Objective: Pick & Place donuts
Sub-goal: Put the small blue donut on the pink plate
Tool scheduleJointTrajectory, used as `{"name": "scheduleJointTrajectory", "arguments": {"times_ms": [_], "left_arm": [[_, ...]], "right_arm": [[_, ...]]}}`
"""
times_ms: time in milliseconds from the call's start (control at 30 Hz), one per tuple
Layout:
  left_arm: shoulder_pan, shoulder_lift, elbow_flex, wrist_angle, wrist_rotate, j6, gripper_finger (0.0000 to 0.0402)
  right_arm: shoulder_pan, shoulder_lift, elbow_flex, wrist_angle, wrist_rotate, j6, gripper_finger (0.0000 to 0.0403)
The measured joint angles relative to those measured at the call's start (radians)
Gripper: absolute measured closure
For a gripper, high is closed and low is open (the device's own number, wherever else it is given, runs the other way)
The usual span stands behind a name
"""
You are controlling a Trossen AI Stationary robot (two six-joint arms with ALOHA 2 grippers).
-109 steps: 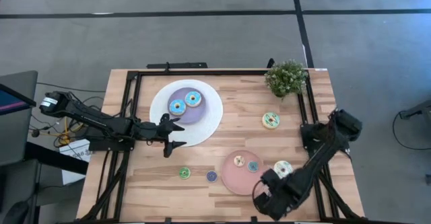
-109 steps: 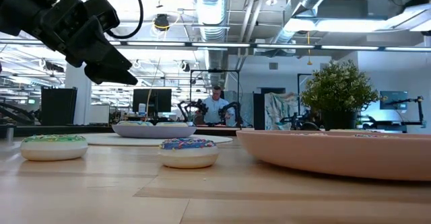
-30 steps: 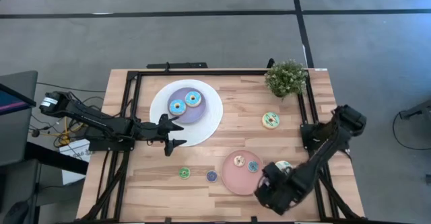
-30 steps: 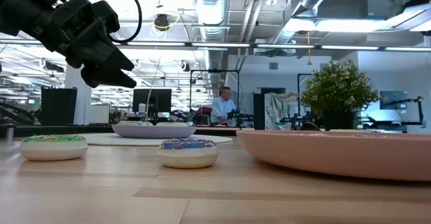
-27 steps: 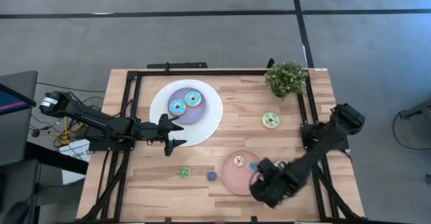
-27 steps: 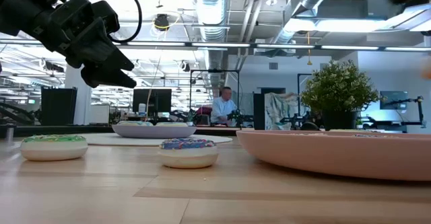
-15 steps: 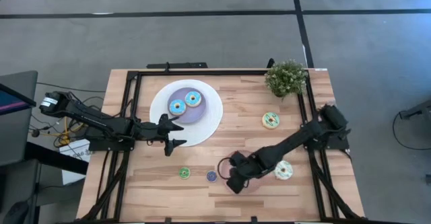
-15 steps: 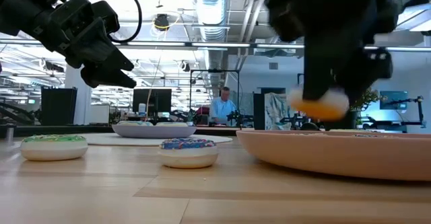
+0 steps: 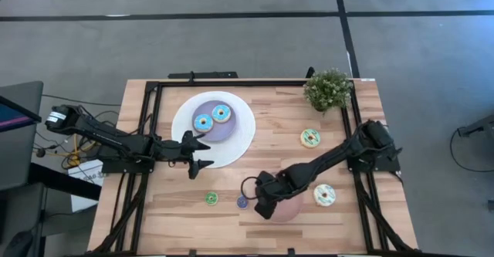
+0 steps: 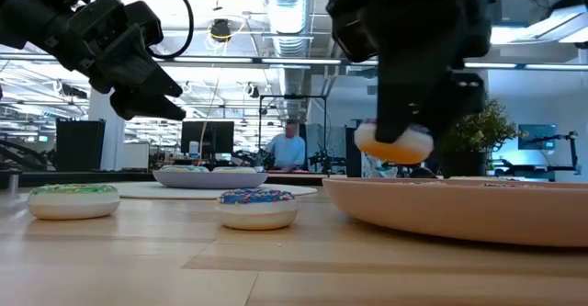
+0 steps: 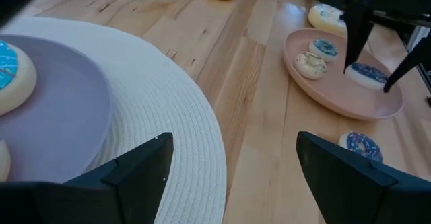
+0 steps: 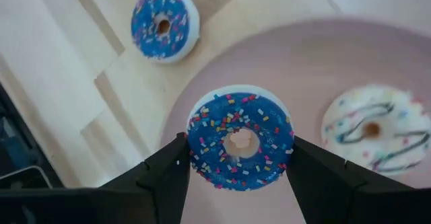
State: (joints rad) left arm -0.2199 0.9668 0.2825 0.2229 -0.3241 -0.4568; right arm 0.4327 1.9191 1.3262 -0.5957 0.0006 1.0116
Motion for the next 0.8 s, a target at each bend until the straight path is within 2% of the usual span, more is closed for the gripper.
{"name": "scheduleJointTrajectory", "arguments": {"times_ms": [433,800], "left_arm": [[0.000,0.000,0.000,-0.007,-0.001,0.000,0.0093],[0.000,0.000,0.000,-0.007,-0.001,0.000,0.0093]], "right_arm": [[-0.014,0.032,0.000,0.022,-0.028,-0.044,0.0181],[-0.015,0.032,0.000,0.004,-0.028,-0.044,0.0130]]}}
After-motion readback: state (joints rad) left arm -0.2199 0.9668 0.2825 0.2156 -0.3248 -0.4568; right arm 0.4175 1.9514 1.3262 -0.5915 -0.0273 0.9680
